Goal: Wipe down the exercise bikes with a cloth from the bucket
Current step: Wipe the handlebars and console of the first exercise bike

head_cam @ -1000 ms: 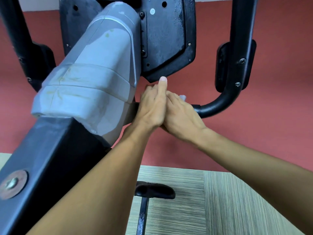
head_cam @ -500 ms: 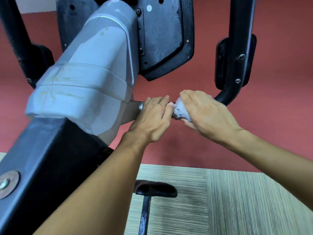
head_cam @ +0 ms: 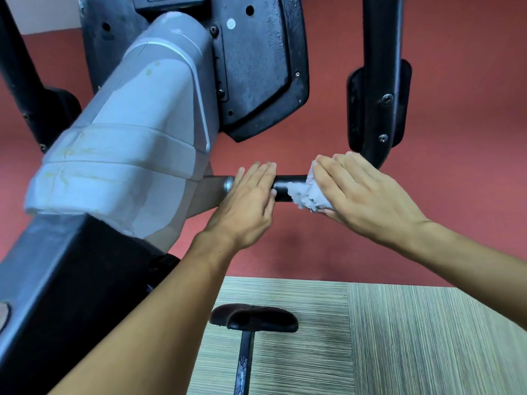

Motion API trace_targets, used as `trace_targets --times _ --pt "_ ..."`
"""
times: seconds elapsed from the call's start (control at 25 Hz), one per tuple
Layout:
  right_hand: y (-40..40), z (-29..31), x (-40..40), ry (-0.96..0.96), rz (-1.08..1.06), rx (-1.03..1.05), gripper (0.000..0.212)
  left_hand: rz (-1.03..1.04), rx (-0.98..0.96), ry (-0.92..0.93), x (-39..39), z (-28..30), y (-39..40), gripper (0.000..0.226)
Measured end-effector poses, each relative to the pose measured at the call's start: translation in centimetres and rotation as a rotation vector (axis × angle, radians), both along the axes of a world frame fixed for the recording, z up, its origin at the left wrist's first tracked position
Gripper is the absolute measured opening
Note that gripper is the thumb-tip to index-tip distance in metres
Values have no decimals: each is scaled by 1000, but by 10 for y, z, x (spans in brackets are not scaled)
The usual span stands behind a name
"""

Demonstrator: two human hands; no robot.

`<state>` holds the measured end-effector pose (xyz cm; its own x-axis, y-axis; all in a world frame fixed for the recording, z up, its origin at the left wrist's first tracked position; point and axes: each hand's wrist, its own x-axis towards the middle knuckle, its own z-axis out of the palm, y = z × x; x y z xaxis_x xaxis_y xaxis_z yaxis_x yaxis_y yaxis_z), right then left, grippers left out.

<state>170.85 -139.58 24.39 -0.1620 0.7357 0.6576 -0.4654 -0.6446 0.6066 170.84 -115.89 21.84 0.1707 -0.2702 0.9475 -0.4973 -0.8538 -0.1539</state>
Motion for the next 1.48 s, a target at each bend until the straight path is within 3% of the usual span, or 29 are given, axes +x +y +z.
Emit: trace_targets --times 0.12,0.2,0.36,0.48,0.6,0.64,0.8,0.92,1.04,1.16,1.32,1.48 --pt "35 18 -8 98 176 219 59 13 10 6 2 2 -1 54" --pt "45 18 -11 163 207 245 61 12 24 31 0 4 2 55" --pt "3 -7 4 98 28 85 65 49 53 44 -6 3 2 60" --pt "20 2 -8 89 -1 161 65 101 55 42 -9 -4 0 65" --pt "53 23 -24 358 143 375 63 142 80 103 -21 -5 0 71" --pt "55 23 -24 392 130 376 63 182 89 131 -28 -4 1 71" --pt "28 -1 -14 233 165 146 45 524 179 122 -68 -6 -2 68" --pt "22 -15 -31 277 386 132 49 711 262 85 -107 -13 -6 66" --pt "21 -60 -64 294 730 194 55 785 324 -48 -154 -22 1 56" --pt "15 -91 -100 425 1035 322 57 780 315 -4 -185 -32 18 52" --pt "10 -78 -126 660 1378 501 57 661 230 56 -192 -25 16 52" --pt "-17 -32 -150 819 1633 691 43 354 89 9 -208 25 -38 34"
